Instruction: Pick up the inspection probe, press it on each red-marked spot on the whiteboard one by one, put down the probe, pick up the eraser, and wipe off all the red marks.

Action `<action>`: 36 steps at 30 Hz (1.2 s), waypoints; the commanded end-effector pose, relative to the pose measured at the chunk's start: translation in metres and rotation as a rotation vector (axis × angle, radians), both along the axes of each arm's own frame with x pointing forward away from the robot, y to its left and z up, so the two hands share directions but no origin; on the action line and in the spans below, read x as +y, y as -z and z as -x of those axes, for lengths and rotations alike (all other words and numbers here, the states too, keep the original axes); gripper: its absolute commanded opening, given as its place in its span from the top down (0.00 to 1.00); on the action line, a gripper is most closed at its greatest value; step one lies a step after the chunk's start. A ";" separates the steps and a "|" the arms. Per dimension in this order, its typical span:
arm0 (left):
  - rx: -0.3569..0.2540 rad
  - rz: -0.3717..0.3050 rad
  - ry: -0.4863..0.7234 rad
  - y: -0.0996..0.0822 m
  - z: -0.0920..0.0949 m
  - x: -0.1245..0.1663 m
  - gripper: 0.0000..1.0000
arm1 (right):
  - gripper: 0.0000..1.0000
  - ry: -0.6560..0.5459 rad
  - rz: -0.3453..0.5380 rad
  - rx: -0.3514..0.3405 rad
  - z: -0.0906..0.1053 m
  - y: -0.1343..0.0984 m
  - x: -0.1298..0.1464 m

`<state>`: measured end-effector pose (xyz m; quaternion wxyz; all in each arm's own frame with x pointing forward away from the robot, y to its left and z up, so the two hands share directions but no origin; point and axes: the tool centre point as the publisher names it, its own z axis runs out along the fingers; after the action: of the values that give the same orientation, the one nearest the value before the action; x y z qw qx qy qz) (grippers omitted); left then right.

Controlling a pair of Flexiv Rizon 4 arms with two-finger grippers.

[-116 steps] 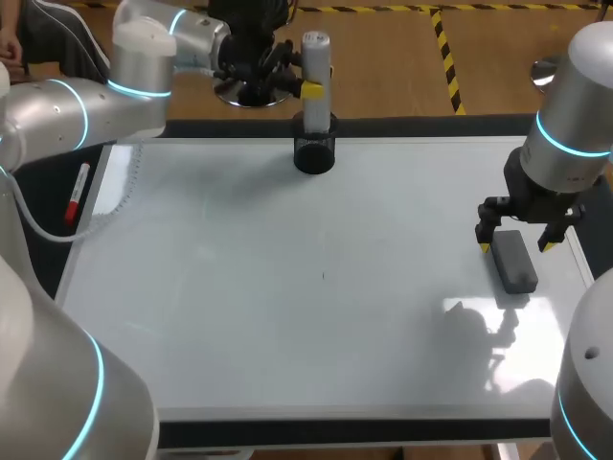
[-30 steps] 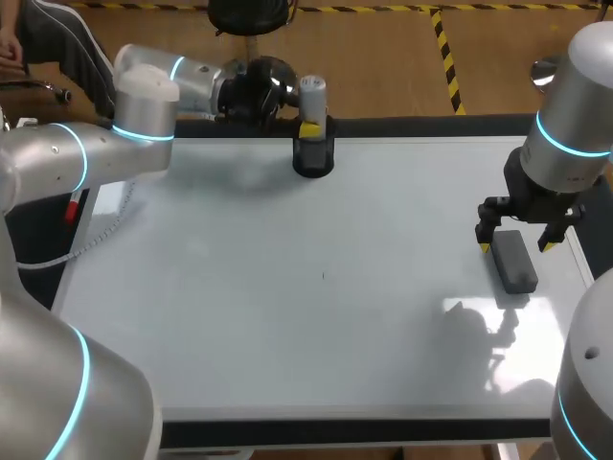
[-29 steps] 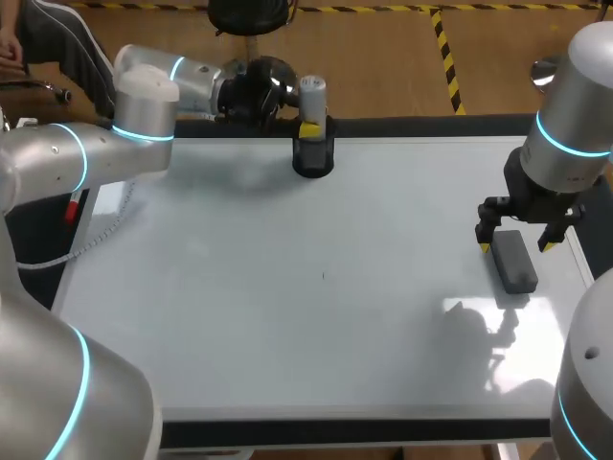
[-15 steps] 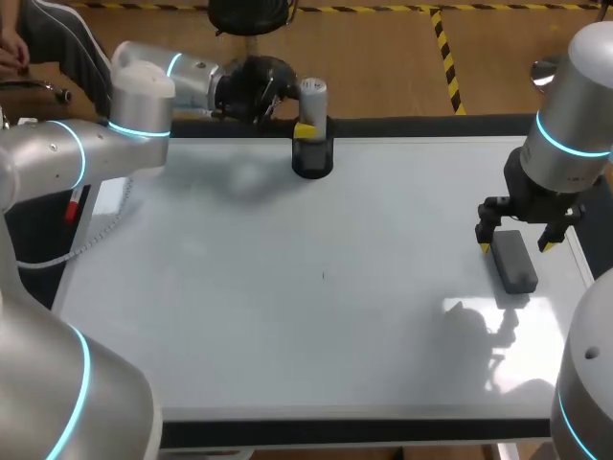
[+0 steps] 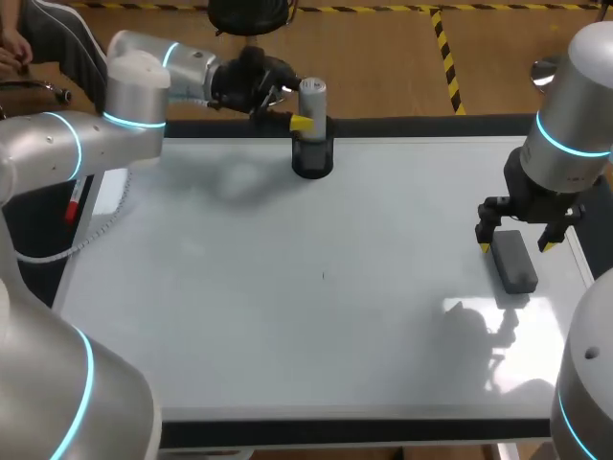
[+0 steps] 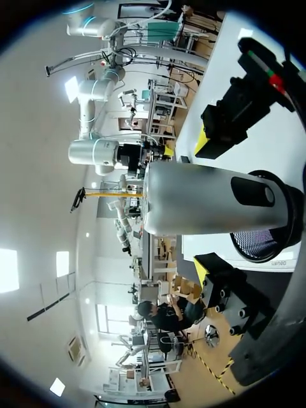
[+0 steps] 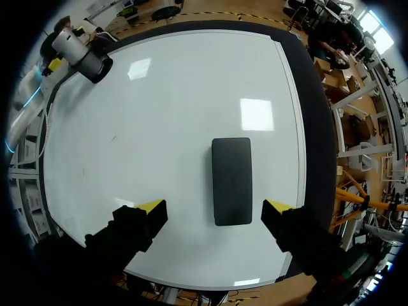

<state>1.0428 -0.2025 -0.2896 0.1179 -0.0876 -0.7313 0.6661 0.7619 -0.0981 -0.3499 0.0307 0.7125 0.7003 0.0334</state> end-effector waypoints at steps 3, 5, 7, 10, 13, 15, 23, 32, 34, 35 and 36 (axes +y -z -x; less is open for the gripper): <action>-0.004 -0.005 -0.002 -0.006 0.002 0.008 0.00 | 0.00 -0.001 -0.001 -0.001 0.001 -0.001 -0.001; -0.007 -0.004 -0.004 -0.007 0.002 0.012 0.00 | 0.00 -0.001 -0.001 -0.001 0.001 -0.001 -0.001; -0.009 -0.004 -0.006 -0.008 0.003 0.016 0.00 | 0.00 -0.001 -0.001 -0.001 0.001 -0.001 -0.001; -0.007 -0.008 -0.011 -0.009 0.005 0.023 0.00 | 0.00 -0.001 -0.001 -0.001 0.001 -0.001 -0.001; -0.005 -0.011 -0.021 -0.009 0.007 0.032 0.00 | 0.00 -0.001 -0.001 -0.001 0.001 -0.001 -0.001; -0.007 -0.011 -0.036 -0.011 0.008 0.040 0.00 | 0.00 -0.001 -0.001 -0.001 0.001 -0.001 -0.001; -0.021 0.003 -0.074 -0.015 0.012 0.060 0.00 | 0.00 -0.001 -0.001 -0.001 0.001 -0.001 -0.001; -0.021 0.008 -0.099 -0.013 0.017 0.074 0.00 | 0.00 -0.001 -0.001 -0.001 0.001 -0.001 -0.001; -0.020 0.011 -0.098 -0.013 0.019 0.076 0.00 | 0.00 -0.001 -0.001 -0.001 0.001 -0.001 -0.001; -0.019 0.012 -0.098 -0.013 0.020 0.076 0.00 | 0.00 -0.001 -0.001 -0.001 0.001 -0.001 -0.001; -0.019 0.013 -0.100 -0.014 0.021 0.077 0.00 | 0.00 -0.001 -0.001 -0.001 0.001 -0.001 -0.001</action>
<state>1.0296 -0.1274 -0.2784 0.0898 -0.0688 -0.7288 0.6753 0.7619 -0.0981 -0.3499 0.0307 0.7125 0.7002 0.0334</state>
